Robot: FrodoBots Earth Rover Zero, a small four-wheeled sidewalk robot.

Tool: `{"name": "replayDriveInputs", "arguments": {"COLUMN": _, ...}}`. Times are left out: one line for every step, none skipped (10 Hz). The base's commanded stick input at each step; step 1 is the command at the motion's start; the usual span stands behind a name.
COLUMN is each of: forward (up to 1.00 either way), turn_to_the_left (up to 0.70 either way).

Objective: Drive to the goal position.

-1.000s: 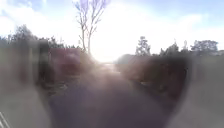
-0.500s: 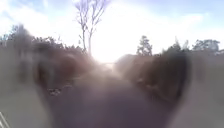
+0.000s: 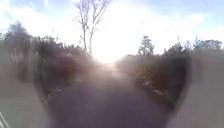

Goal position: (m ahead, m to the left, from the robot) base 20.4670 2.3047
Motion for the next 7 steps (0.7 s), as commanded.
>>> {"name": "replayDriveInputs", "arguments": {"forward": 0.85, "turn_to_the_left": 0.00}}
{"name": "replayDriveInputs", "arguments": {"forward": 0.85, "turn_to_the_left": 0.00}}
{"name": "replayDriveInputs", "arguments": {"forward": 0.85, "turn_to_the_left": 0.00}}
{"name": "replayDriveInputs", "arguments": {"forward": 0.85, "turn_to_the_left": 0.00}}
{"name": "replayDriveInputs", "arguments": {"forward": 0.85, "turn_to_the_left": 0.00}}
{"name": "replayDriveInputs", "arguments": {"forward": 0.85, "turn_to_the_left": 0.00}}
{"name": "replayDriveInputs", "arguments": {"forward": 0.85, "turn_to_the_left": 0.00}}
